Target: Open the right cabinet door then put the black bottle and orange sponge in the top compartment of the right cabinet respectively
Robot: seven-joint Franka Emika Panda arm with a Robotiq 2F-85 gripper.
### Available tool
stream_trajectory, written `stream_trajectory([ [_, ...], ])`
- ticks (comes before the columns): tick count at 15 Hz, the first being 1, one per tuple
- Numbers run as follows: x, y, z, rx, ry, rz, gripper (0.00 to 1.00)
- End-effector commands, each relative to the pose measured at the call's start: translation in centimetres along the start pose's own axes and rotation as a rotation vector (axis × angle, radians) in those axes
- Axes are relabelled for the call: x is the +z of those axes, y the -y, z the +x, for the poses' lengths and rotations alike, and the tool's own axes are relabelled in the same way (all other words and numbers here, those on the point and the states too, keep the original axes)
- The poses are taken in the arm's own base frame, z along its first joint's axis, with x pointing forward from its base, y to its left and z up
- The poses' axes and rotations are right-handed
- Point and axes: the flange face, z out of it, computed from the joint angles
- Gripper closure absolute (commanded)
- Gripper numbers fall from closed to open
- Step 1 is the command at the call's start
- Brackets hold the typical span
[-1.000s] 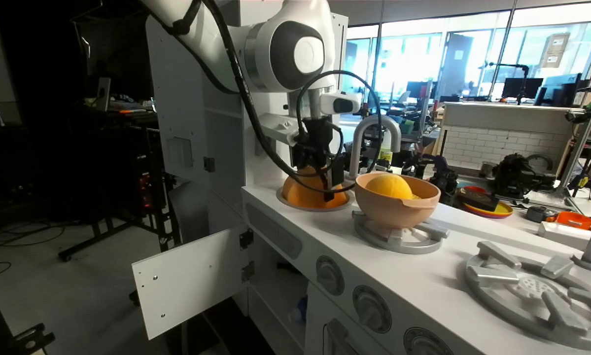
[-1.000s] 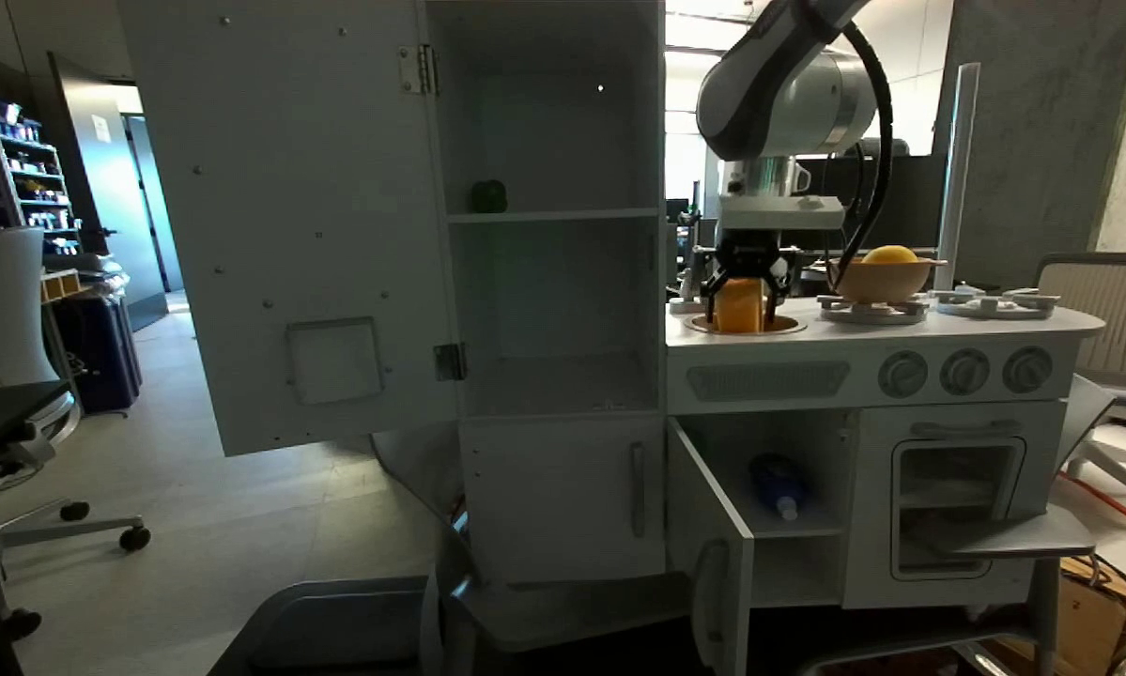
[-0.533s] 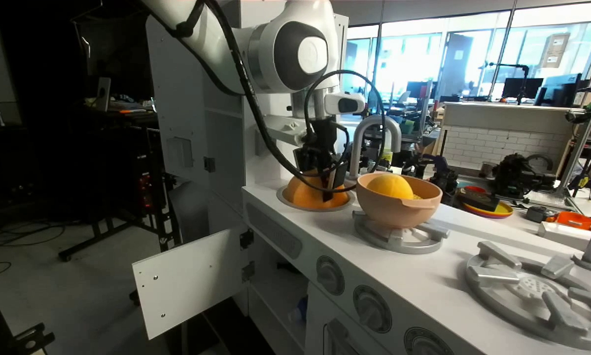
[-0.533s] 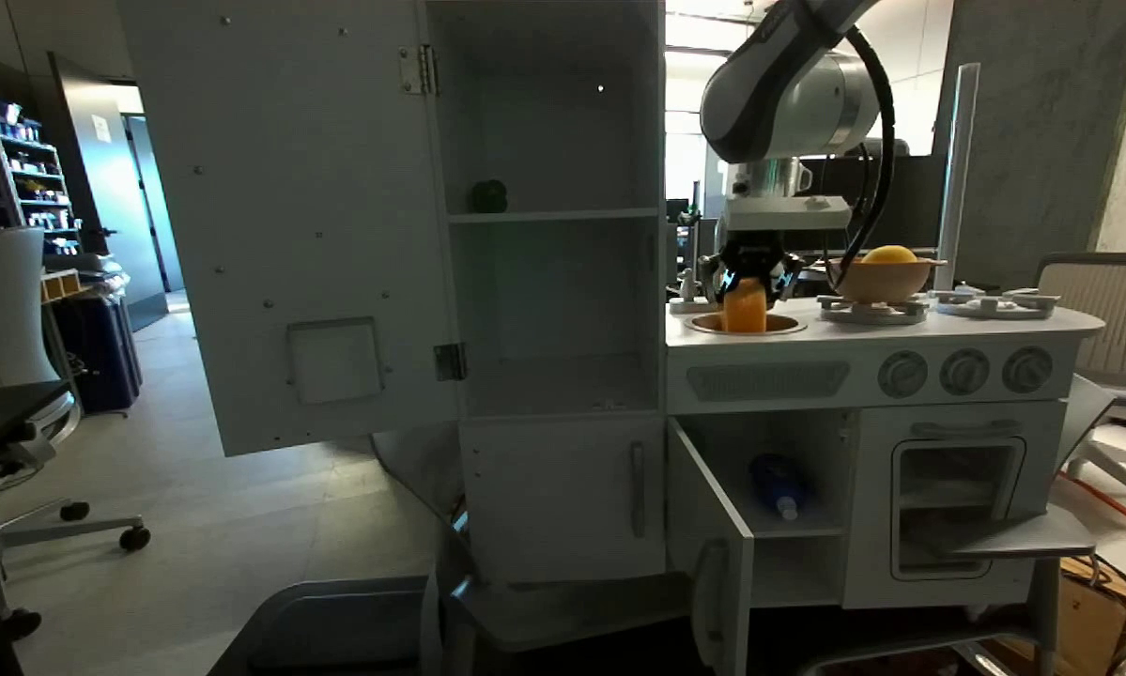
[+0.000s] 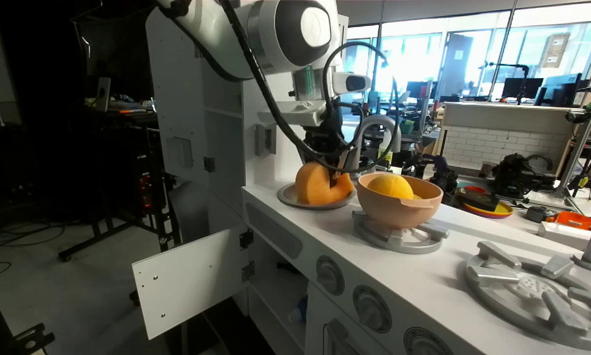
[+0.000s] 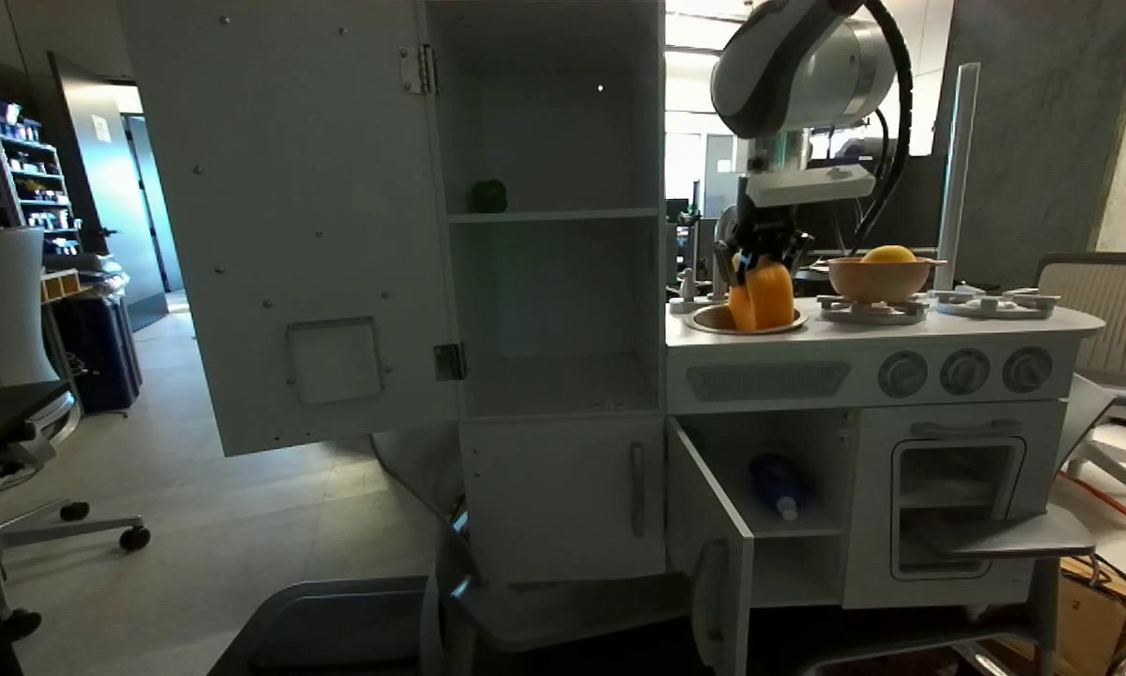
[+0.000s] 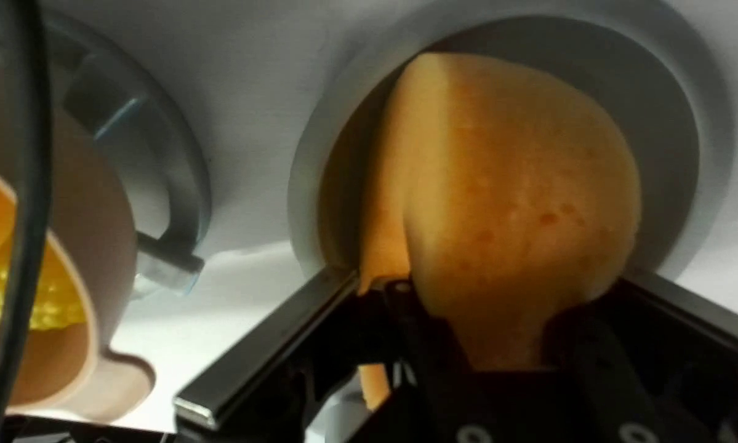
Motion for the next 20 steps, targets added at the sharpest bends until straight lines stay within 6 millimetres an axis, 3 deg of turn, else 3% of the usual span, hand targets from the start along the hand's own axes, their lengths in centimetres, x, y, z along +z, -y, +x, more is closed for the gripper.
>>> stream_trajectory([
  [1, -4.6, -1.0, -1.4, -0.091, 0.002, -0.022, 0.97],
  [6, -9.3, -2.2, -4.2, -0.22, -0.022, -0.012, 0.97],
  [9, -10.9, -2.4, -8.0, -0.359, 0.018, 0.002, 0.97],
  [16, -10.6, -4.4, -18.2, -0.603, 0.097, 0.003, 0.97],
  [20, -8.2, -4.7, -24.1, -0.64, 0.046, 0.001, 0.97],
])
